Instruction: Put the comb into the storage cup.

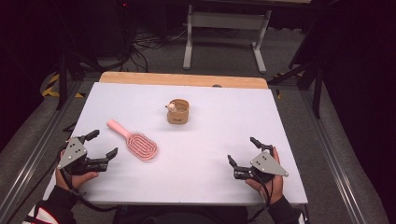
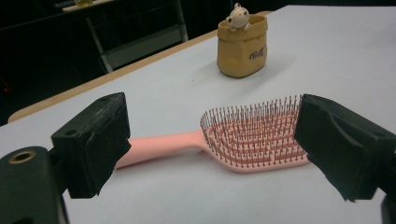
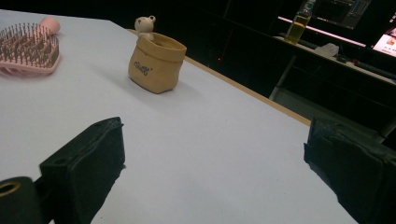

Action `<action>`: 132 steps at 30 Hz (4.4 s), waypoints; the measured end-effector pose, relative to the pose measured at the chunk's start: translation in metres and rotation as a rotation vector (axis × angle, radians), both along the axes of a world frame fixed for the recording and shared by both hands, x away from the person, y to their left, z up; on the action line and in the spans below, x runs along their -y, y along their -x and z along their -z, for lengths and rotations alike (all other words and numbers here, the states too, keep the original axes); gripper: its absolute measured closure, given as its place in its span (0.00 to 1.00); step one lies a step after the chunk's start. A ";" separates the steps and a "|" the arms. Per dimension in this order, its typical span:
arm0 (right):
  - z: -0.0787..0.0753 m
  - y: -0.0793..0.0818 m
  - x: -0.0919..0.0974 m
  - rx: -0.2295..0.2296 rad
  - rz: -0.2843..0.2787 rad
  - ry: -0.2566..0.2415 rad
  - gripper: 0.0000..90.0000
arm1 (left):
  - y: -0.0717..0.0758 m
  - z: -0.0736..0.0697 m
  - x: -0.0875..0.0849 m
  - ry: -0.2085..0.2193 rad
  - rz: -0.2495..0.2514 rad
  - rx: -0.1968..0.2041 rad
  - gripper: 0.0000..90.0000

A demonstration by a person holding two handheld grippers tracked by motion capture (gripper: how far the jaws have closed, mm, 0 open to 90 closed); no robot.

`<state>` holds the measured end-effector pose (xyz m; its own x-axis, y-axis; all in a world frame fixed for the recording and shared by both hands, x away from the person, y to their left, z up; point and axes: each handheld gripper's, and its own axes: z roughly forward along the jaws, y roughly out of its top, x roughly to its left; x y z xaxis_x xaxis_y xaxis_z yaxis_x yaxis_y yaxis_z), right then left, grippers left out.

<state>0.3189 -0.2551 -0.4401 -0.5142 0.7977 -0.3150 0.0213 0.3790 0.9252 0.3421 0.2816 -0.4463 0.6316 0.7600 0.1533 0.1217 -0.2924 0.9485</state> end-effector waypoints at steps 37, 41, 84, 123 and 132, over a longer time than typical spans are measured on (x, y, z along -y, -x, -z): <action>0.009 -0.013 0.004 -0.070 0.038 0.014 0.08 | -0.104 -0.020 0.019 -0.062 -0.051 -0.093 1.00; 0.010 -0.013 0.002 -0.078 0.033 0.027 0.08 | -0.119 -0.013 0.027 -0.106 -0.059 -0.144 1.00; 0.015 -0.016 0.000 -0.114 0.029 0.067 0.09 | -0.146 0.016 0.028 -0.375 -0.121 -0.393 1.00; 0.016 -0.018 0.000 -0.140 0.018 0.097 0.09 | -0.051 0.011 -0.002 -0.484 -0.057 -0.507 1.00; 0.016 -0.018 0.000 -0.142 0.016 0.101 0.09 | -0.033 0.011 -0.001 -0.498 -0.042 -0.502 1.00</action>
